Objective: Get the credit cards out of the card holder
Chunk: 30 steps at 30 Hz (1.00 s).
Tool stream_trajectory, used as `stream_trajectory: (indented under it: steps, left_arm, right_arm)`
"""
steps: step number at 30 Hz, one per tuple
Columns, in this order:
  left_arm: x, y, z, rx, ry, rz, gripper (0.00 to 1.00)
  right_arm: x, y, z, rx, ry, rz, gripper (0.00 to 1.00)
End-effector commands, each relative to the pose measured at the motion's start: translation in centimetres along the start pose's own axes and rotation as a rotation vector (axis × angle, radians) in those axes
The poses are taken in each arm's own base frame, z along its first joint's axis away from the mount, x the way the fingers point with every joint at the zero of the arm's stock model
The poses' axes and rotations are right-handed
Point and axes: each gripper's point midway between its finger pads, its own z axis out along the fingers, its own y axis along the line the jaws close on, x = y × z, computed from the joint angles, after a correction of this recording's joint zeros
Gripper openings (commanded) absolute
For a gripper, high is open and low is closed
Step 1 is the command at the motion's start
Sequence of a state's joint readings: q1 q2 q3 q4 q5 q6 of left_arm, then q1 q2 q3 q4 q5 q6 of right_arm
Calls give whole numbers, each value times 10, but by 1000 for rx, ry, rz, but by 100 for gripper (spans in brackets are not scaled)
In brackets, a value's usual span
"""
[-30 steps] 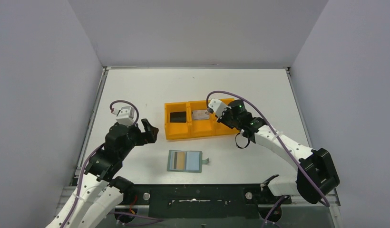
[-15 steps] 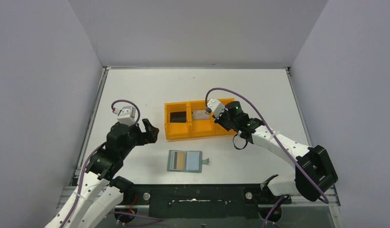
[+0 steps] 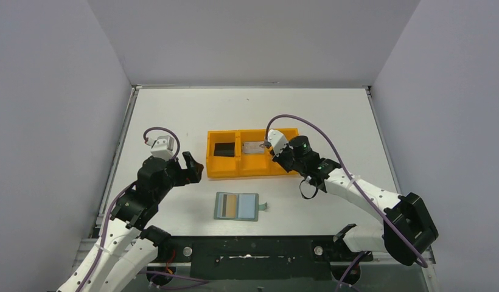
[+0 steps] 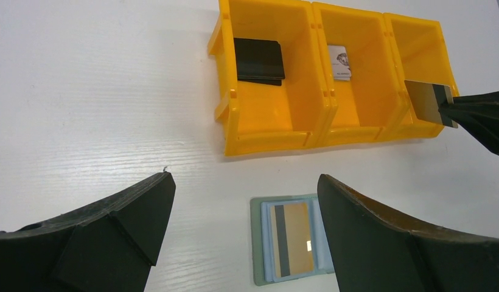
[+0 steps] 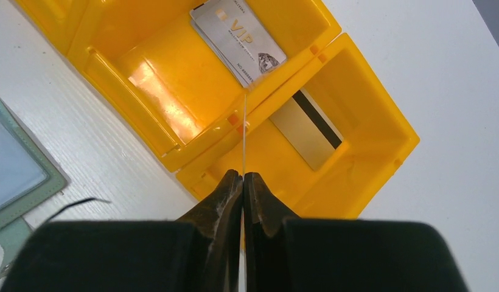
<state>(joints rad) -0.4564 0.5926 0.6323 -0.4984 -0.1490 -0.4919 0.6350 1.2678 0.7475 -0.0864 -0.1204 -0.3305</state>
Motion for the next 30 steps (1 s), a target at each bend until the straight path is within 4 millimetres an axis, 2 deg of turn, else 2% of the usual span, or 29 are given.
stream_trajectory:
  steps: [1,6,11,15,21,30]
  left_arm:
    - [-8,-4,0,19,-29,6,89]
    - [-9,-2,0,12,-30,4,89]
    - [-9,-2,0,10,-31,2,89]
    - [-10,-1,-1,9,-39,0,89]
    - [-10,-2,-1,15,-39,2,89]
    - [-12,-1,-1,14,-48,-1,89]
  right_arm:
    - [-30,-15,-11,72,-107,-7,0]
    - [-27,-53,-16,219,-37,-164,0]
    - [-23,-61,-15,75,-91,-261,0]
    - [-20,-49,-4,-38,-81,-381,0]
    - [-16,-55,13,-69,-40,-482,0]
    - [0,-76,35,-55,57,-572,0]
